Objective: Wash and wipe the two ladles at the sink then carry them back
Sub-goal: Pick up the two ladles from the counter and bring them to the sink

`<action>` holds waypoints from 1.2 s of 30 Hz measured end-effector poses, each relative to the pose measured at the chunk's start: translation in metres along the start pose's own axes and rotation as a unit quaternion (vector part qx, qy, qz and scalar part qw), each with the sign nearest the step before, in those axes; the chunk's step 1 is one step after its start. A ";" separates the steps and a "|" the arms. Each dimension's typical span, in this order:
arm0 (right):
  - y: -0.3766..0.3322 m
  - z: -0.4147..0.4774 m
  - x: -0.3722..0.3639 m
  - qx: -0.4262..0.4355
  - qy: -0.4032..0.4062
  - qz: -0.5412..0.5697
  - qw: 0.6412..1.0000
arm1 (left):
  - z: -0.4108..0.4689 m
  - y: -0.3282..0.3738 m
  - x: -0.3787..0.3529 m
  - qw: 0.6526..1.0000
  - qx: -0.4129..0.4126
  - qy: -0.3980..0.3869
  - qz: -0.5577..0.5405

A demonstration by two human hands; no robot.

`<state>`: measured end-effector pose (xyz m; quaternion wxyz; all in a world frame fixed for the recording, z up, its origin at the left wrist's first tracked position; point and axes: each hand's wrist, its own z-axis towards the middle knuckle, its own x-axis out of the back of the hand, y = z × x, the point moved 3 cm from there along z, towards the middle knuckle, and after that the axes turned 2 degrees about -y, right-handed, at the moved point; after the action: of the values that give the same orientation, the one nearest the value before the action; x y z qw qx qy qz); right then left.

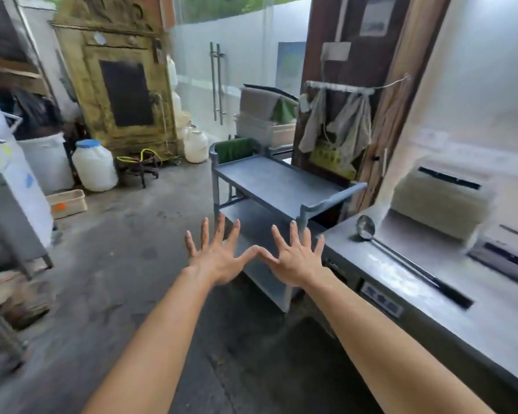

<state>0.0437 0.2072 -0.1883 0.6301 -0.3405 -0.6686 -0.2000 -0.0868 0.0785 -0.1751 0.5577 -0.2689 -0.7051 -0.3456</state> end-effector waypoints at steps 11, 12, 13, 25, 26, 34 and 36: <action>0.157 0.036 0.027 -0.196 0.037 0.018 0.980 | 0.136 0.162 -0.014 0.975 -0.212 -0.058 0.043; 0.166 0.034 0.026 -0.209 0.035 0.019 0.977 | 0.141 0.171 -0.017 0.971 -0.223 -0.067 0.044; 0.177 0.033 0.026 -0.224 0.035 0.018 0.974 | 0.147 0.183 -0.022 0.968 -0.235 -0.074 0.045; 0.312 0.046 0.020 -0.334 0.015 0.048 0.941 | 0.212 0.317 -0.077 0.942 -0.308 -0.106 0.076; 0.326 0.049 0.019 -0.339 0.010 0.051 0.939 | 0.219 0.330 -0.082 0.941 -0.309 -0.108 0.079; 0.447 0.092 0.023 -0.336 -0.014 0.091 0.937 | 0.278 0.435 -0.130 0.944 -0.291 -0.130 0.084; 0.477 0.103 0.020 -0.326 -0.028 0.106 0.939 | 0.292 0.458 -0.145 0.947 -0.280 -0.141 0.075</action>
<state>0.3093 0.6111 -0.2582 0.4833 -0.6012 -0.5441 -0.3300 0.1220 0.5918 -0.2712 0.3794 -0.5125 -0.6288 -0.4449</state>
